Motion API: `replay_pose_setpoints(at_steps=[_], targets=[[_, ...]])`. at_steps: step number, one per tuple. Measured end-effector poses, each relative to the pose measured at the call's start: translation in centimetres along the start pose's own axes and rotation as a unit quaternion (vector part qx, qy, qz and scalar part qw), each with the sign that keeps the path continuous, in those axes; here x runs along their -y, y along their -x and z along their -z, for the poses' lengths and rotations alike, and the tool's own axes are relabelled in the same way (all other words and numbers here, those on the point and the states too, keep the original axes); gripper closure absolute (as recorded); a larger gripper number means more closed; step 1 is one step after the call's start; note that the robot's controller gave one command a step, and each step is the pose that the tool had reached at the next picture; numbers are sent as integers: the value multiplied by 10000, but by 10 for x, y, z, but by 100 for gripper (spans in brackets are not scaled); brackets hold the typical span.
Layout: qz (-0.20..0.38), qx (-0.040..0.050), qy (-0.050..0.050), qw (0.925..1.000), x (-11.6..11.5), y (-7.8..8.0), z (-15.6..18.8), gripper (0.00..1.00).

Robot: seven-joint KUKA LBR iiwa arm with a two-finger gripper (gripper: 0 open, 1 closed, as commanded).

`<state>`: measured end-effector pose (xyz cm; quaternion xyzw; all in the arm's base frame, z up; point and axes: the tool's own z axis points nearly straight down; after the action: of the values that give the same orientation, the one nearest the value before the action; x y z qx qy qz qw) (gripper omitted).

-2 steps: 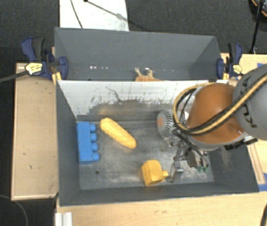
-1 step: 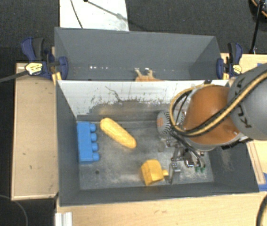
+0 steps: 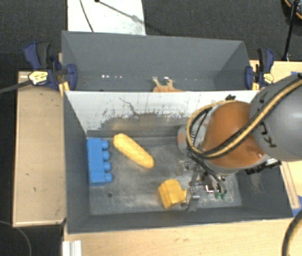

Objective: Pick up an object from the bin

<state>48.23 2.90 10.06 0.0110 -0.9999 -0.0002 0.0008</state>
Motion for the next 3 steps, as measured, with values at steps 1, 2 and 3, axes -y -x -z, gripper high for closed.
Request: replay_pose_setpoints(at_steps=[1,2,3], targets=[[662,16,-12,9978,-9,1,-26,100],[660,16,-11,9978,-9,1,-26,100],[630,13,-2,9980,-7,-5,-4,100]])
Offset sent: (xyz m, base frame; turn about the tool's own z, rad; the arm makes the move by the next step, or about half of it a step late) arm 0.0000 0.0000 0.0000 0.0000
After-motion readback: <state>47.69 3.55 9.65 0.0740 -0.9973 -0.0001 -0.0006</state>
